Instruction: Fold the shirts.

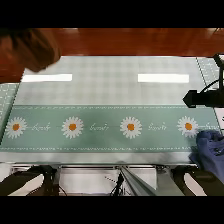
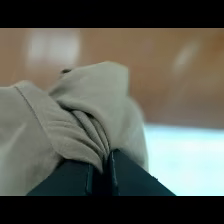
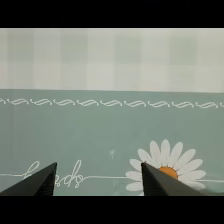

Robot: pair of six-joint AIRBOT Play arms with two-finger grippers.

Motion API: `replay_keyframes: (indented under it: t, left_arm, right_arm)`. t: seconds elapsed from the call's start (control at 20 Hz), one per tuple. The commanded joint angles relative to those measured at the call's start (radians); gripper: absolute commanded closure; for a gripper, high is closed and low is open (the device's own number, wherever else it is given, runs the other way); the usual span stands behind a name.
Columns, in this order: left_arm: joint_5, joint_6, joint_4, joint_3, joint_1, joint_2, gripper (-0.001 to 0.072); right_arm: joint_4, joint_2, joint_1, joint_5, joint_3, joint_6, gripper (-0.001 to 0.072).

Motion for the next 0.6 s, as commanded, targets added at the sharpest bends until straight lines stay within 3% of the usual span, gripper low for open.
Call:
replay_keyframes:
  t: [0.0, 0.25, 0.35, 0.55]
  left_arm:
    - [-0.009, 0.016, 0.001, 0.115, -0.197, 0.231, 0.0677]
    - [-0.037, -0.016, -0.057, 0.129, -0.523, 0.412, 0.0678]
    - [-0.085, -0.017, -0.111, 0.123, -0.625, 0.403, 0.0678]
    - [-0.167, -0.032, -0.121, 0.009, -0.756, 0.309, 0.0678]
  right_arm:
    - [-0.036, 0.000, 0.000, 0.065, 0.001, -0.015, 0.0114]
    - [-0.238, -0.001, 0.000, 0.179, 0.001, -0.015, 0.0113]
    - [-0.328, 0.000, 0.000, 0.213, 0.001, -0.015, 0.0114]
    - [-0.348, 0.000, 0.000, 0.208, 0.001, -0.015, 0.0114]
